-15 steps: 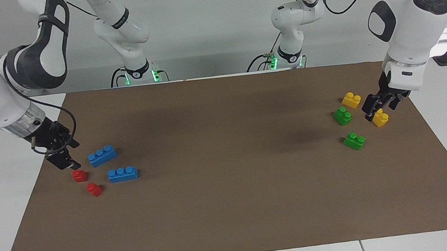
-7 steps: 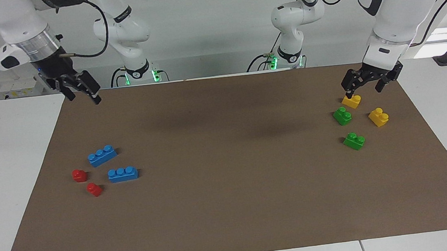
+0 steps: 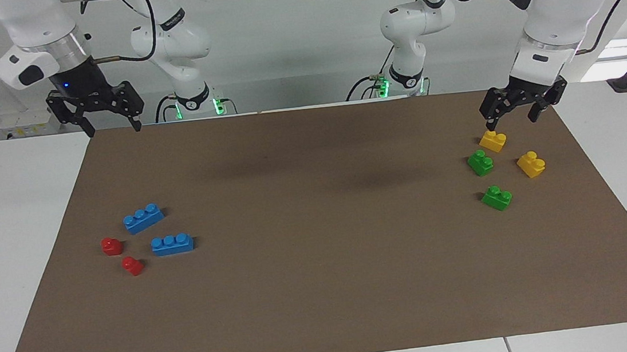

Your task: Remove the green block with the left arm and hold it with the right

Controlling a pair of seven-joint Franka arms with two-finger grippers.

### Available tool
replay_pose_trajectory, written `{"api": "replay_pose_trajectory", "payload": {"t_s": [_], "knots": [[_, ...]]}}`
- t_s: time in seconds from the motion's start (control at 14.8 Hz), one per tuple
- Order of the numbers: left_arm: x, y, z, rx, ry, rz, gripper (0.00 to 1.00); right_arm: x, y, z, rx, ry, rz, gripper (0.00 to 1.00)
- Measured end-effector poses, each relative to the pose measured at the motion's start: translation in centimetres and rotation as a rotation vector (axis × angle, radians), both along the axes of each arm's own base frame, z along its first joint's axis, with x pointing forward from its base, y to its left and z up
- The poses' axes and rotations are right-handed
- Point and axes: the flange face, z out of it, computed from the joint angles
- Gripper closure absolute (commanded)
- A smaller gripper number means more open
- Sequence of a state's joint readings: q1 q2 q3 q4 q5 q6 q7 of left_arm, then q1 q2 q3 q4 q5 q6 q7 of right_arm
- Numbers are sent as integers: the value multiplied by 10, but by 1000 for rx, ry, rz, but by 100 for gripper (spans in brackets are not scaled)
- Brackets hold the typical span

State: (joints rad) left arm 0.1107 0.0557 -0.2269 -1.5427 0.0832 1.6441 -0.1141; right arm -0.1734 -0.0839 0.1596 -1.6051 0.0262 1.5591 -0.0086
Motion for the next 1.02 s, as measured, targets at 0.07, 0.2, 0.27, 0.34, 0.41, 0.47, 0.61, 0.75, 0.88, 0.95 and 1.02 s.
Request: {"api": "replay_pose_trajectory", "payload": {"t_s": [0.07, 0.2, 0.27, 0.34, 0.41, 0.47, 0.61, 0.75, 0.88, 0.95, 1.02], "knots": [[0, 0, 0, 0, 3, -1, 0, 0, 0, -1, 0, 4, 0, 0], [-1, 0, -1, 0, 7, -1, 0, -1, 0, -2, 0, 11, 0, 0], [-1, -1, -1, 1, 12, -1, 0, -1, 0, -2, 0, 13, 0, 0], [-4, -2, -2, 2, 28, -2, 0, -1, -1, -3, 0, 15, -1, 0], [-8, -5, -2, 6, 50, -6, 0, -1, -1, -4, 1, 17, -2, 0], [-14, -9, 0, 10, 69, -8, 0, -1, -2, -5, 1, 18, -4, 0], [-31, -16, 6, 20, 84, 7, 0, -1, -6, -5, 1, 20, -11, 0], [-44, -10, 9, 18, 85, 24, 0, -1, -10, -5, 1, 20, -19, 0], [-46, 2, 9, 12, 90, 23, 0, -1, -12, -6, 1, 21, -22, 0], [-46, 6, 8, 6, 94, 22, 0, -1, -12, -7, 2, 23, -22, 0], [-45, 9, 6, 1, 97, 20, 0, -1, -12, -9, 2, 28, -23, 0]]}}
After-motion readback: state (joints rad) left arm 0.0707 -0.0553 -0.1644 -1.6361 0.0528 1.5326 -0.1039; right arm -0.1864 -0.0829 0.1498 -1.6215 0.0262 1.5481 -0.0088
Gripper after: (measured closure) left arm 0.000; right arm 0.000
